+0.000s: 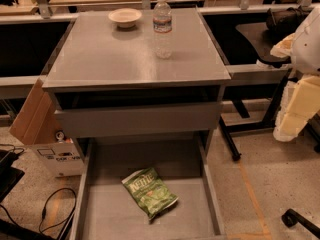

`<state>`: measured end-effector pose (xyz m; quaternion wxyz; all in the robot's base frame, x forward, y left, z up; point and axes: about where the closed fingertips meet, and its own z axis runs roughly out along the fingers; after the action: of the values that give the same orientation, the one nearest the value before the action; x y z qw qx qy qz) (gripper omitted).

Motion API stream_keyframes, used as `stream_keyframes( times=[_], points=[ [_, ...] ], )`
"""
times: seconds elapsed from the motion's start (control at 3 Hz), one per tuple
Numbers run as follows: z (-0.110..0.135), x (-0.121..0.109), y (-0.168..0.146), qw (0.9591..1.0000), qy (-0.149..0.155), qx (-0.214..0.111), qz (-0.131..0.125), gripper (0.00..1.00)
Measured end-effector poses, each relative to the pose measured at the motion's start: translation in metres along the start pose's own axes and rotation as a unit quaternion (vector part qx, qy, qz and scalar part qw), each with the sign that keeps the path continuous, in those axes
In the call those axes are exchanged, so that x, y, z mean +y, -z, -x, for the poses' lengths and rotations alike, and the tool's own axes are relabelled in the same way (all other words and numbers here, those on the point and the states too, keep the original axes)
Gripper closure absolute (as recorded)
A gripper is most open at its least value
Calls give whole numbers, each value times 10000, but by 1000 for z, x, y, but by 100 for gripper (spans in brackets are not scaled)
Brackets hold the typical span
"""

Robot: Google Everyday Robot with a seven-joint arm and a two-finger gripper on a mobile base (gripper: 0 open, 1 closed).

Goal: Pick green jalapeno chip bag from middle drawer and place on counter

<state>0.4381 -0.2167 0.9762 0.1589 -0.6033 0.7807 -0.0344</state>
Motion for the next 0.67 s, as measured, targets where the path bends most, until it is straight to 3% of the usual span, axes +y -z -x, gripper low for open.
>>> stream_keyframes(
  times=[0.33, 0.67],
  points=[
    [0, 0, -1, 10000, -5, 3, -8, 0],
    [-4, 0, -21, 9996, -144, 99, -206, 0]
  ],
)
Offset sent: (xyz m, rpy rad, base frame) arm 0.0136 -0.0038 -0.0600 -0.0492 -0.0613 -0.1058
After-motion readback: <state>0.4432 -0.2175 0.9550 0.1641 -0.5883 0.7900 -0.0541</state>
